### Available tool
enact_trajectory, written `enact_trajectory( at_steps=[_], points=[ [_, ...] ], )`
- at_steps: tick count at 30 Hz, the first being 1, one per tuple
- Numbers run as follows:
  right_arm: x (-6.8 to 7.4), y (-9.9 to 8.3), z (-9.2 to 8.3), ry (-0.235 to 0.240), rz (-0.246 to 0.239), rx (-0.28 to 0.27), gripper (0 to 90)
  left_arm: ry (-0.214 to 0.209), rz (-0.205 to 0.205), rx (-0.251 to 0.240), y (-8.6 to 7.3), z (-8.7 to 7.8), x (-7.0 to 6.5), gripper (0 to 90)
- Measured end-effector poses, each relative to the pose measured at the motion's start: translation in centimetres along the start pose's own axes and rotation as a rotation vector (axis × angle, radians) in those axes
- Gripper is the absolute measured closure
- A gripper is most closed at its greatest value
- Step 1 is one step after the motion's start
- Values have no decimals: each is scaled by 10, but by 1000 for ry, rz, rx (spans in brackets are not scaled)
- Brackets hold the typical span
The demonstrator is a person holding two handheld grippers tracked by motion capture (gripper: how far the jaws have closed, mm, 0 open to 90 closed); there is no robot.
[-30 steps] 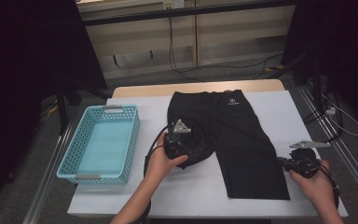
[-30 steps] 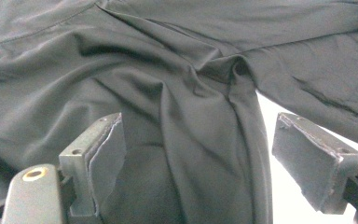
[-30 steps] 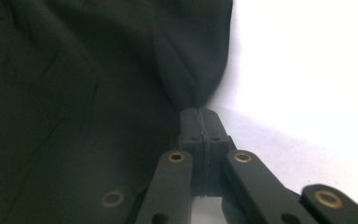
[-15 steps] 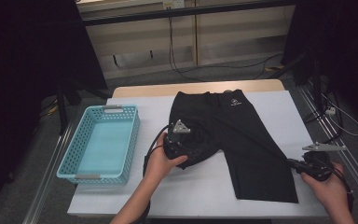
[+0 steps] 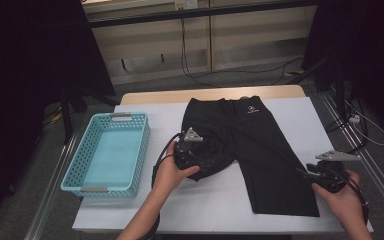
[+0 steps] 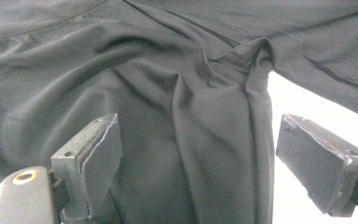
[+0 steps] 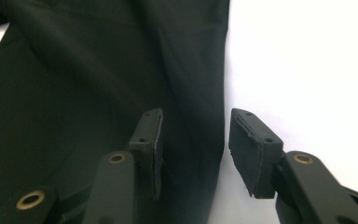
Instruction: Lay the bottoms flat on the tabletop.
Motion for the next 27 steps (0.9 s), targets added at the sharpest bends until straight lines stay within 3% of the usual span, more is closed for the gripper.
enact_trajectory(
  at_steps=[6, 15, 17, 19, 21, 22, 27],
  points=[
    [-15, 14, 10, -31, 26, -26, 626, 1, -14, 0, -1, -2, 3, 145],
    [-6, 26, 25, -11, 12, -30, 679, 30, -27, 13, -11, -11, 14, 145],
    [3, 30, 28, 9, -3, -35, 678, 36, -31, 9, -13, -13, 16, 145],
    [23, 34, 35, 45, -45, -29, 644, 48, -33, 11, -16, -17, 19, 145],
    [28, 35, 37, 59, -57, -28, 632, 48, -38, 12, -17, -18, 19, 145],
    [42, 38, 42, 81, -85, -31, 590, 47, -44, 13, -19, -20, 19, 145],
    [55, 38, 47, 118, -97, -24, 585, 61, -41, 18, -23, -23, 24, 145]
  ],
)
Point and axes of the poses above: each handheld gripper's, and its own axes: z roughly forward along the jaws, y roughly out of its top, x roughly to its left, the point moved 9 cm from there along z, roughly forward along the jaws, and after that the axes turned 8 degrees about y, right-handed, at the moved point
